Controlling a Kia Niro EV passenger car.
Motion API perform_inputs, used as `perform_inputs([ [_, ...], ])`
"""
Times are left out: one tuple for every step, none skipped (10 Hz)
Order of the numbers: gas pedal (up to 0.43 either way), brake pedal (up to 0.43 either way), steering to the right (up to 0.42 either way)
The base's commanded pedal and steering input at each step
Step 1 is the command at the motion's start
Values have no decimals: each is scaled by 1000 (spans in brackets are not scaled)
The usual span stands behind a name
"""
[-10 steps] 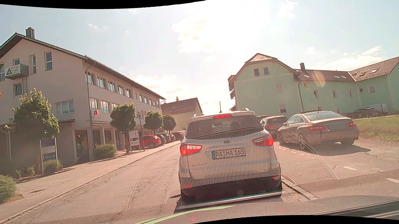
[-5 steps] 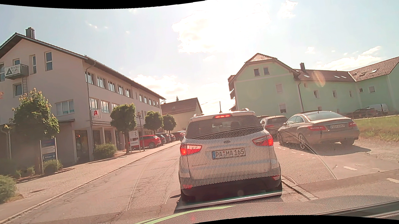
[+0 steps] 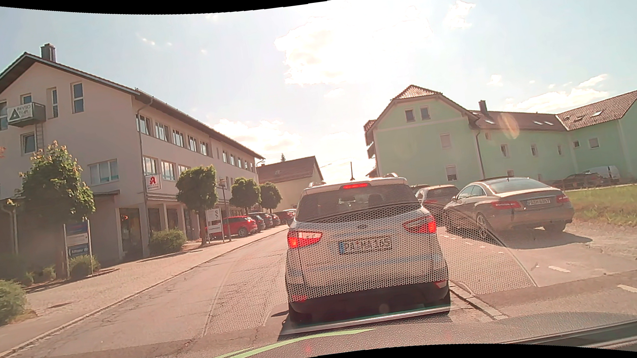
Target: Follow the waypoints while adhering to traffic rules and regulations
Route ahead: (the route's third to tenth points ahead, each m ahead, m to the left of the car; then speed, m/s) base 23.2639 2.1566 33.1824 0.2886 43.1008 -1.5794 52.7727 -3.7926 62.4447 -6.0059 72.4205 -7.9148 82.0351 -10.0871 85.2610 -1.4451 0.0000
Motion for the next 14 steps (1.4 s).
perform_inputs([
  [0, 287, 10],
  [0, 287, 10],
  [0, 287, 10],
  [0, 287, 10],
  [0, 287, 10],
  [0, 287, 10],
  [0, 287, 10],
  [0, 287, 10],
  [0, 287, 10],
  [0, 287, 10],
  [0, 287, 10],
  [0, 287, 10],
  [0, 287, 10],
  [0, 287, 10],
])
